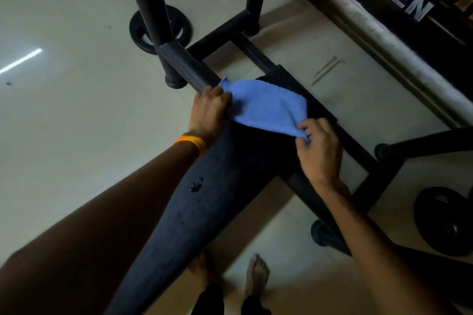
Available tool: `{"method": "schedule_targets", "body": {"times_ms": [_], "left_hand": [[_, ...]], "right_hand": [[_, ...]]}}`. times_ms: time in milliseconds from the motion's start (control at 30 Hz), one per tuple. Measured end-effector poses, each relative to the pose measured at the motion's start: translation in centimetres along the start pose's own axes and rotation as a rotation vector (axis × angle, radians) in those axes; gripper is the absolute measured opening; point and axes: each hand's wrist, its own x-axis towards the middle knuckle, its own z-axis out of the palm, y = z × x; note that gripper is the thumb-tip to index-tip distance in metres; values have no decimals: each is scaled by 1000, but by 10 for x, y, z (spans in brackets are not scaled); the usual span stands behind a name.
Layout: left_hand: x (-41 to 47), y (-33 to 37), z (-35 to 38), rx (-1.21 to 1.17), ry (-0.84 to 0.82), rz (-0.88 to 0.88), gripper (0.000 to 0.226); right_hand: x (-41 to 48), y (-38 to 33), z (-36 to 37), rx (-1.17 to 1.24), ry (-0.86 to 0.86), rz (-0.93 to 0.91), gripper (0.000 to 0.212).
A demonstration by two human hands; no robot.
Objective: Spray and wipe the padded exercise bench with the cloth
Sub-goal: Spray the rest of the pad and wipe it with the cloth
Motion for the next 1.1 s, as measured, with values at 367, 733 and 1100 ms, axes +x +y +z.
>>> {"method": "schedule_targets", "body": {"times_ms": [367, 733, 1100], "left_hand": [[-73, -24, 78, 2, -73, -365, 52], [-71, -13, 141, 190, -68, -367, 78], [-68, -12, 141, 234, -78, -368, 79]], "right_hand": [[0, 5, 73, -112, -260, -274, 27], [80, 46, 166, -359, -200, -259, 59], [129, 42, 177, -366, -264, -409, 62]]}}
